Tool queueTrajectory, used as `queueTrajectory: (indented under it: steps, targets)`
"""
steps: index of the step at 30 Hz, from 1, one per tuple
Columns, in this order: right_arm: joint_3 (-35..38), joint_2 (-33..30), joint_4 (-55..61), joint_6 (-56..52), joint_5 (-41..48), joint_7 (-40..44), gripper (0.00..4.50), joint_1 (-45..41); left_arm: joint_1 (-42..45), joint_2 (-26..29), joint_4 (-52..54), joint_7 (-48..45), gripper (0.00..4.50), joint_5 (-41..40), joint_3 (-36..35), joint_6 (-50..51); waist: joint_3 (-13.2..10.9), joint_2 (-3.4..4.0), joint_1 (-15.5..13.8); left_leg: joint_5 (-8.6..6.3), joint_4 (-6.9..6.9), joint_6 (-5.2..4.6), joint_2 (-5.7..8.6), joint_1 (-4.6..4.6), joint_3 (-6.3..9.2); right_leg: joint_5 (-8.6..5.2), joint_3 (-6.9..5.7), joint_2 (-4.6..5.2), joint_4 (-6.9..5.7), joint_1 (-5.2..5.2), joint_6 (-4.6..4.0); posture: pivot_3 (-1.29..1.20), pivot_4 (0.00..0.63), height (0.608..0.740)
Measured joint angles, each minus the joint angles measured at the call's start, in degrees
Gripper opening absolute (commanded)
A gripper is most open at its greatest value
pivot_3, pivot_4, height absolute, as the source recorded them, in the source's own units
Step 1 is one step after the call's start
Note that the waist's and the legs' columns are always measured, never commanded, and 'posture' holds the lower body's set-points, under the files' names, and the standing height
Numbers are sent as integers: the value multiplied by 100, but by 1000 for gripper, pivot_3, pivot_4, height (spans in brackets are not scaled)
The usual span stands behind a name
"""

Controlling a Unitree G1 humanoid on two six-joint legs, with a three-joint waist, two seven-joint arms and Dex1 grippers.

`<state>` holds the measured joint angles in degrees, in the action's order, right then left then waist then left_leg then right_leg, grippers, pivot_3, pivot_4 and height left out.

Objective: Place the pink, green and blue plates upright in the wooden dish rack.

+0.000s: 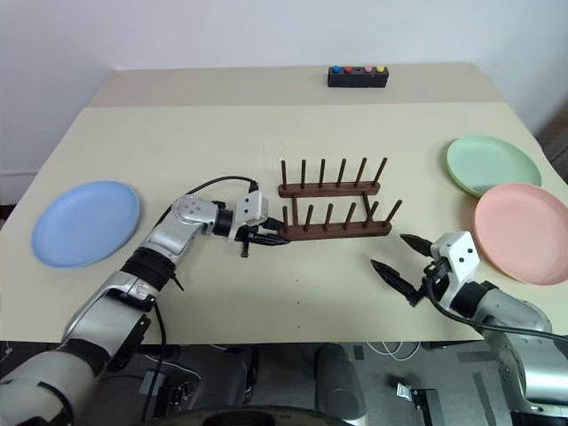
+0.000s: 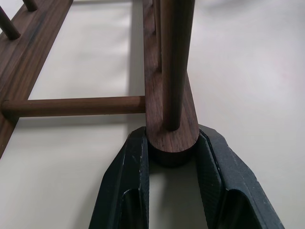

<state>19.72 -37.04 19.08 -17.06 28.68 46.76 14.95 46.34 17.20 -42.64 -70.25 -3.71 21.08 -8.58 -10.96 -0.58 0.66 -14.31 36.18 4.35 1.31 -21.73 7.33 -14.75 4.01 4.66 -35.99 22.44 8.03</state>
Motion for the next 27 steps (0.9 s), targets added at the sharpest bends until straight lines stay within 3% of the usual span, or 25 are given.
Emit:
queueTrajectory:
  steps: [13, 21, 25, 27]
  targets:
    - [64, 58, 326, -18, 121, -234, 4500, 261, 260, -224, -717, -119, 759, 188, -187, -576, -1, -3, 5, 0, -2, 0, 0, -1, 1, 0, 0, 0, 0, 2, 2, 0, 150, 740]
    - [43, 57, 341, -125, 142, -243, 4500, 258, 196, -177, -641, -227, 4473, 157, -437, -318, -2, -4, 25, 0, -6, 0, -1, -9, 1, 1, 0, -1, -3, 15, 2, 0, 150, 740]
    - [42, 57, 438, -141, 143, -261, 4500, 291, -55, 22, -273, -141, 4473, 108, -618, -142, -2, -3, 36, 0, -7, 0, -2, -12, 2, 1, 0, -1, -7, 21, 2, 0, 150, 740]
    - [41, 58, 555, -170, 145, -307, 3970, 355, -237, 202, 30, -66, 3855, 81, -685, -23, -2, -3, 31, 0, -8, 0, -2, -13, 3, 1, 0, -1, -7, 22, 2, 0, 150, 740]
